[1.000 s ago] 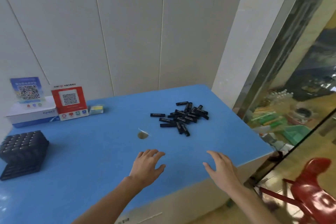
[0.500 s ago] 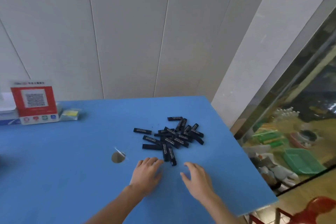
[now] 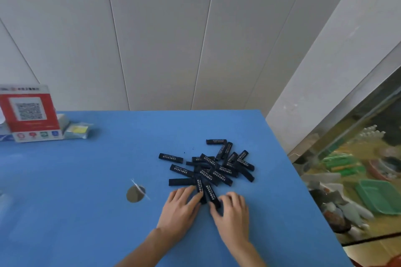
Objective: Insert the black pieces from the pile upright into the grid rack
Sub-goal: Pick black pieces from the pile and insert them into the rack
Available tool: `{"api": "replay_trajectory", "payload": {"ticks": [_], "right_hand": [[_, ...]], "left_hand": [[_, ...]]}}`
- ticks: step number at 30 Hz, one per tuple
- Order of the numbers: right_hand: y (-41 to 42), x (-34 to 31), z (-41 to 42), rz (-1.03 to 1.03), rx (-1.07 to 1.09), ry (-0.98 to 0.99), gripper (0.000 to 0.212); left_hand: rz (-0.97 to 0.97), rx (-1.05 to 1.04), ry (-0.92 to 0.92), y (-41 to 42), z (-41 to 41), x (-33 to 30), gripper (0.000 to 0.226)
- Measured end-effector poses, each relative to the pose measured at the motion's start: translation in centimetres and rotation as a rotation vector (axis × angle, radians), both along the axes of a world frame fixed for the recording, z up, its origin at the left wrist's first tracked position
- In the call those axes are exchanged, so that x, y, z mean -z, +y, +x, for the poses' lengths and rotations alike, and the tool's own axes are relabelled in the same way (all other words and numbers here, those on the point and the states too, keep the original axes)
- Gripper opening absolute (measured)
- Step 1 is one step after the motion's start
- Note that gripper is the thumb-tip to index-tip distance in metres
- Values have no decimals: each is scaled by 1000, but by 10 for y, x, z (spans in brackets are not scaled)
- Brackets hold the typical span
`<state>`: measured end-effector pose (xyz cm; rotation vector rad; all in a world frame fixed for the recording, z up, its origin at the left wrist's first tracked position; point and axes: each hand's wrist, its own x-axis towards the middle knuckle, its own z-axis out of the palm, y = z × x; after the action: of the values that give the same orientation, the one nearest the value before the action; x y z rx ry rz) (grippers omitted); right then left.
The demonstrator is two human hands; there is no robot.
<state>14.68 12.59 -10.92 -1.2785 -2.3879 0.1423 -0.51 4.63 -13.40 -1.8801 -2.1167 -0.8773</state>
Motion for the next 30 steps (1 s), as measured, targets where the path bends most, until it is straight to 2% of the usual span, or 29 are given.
{"api": "replay_trajectory", "payload": {"ticks": [6,12,16,18,22,24,25,27,30], "right_hand": [[2,16,9,84,2,172,22],[2,18,10,43,12,283,18],[3,19,14,8,-7,366,20],[2,18,16,-20,-14,430,24],[6,12,29,-124,-70,491,31],[10,5,38,-186,-113,503,31],[12,1,41,-212,-121,522,31],[16,-9,48,-261,-119,583,33],[20,-26,60,-366,-143,618,36]], "left_hand": [[1,65,91,6,0,-1,25],[-32,120,115,4,1,3,26],[-7,171,177,3,0,3,17],[-13,206,243,2,-1,0,21],[-23,205,287,5,4,-16,43],[-82,200,328,4,9,-22,26],[-127,196,331,4,11,-24,27],[-246,184,277,3,22,-27,50],[-301,98,176,-3,47,-35,55]]}}
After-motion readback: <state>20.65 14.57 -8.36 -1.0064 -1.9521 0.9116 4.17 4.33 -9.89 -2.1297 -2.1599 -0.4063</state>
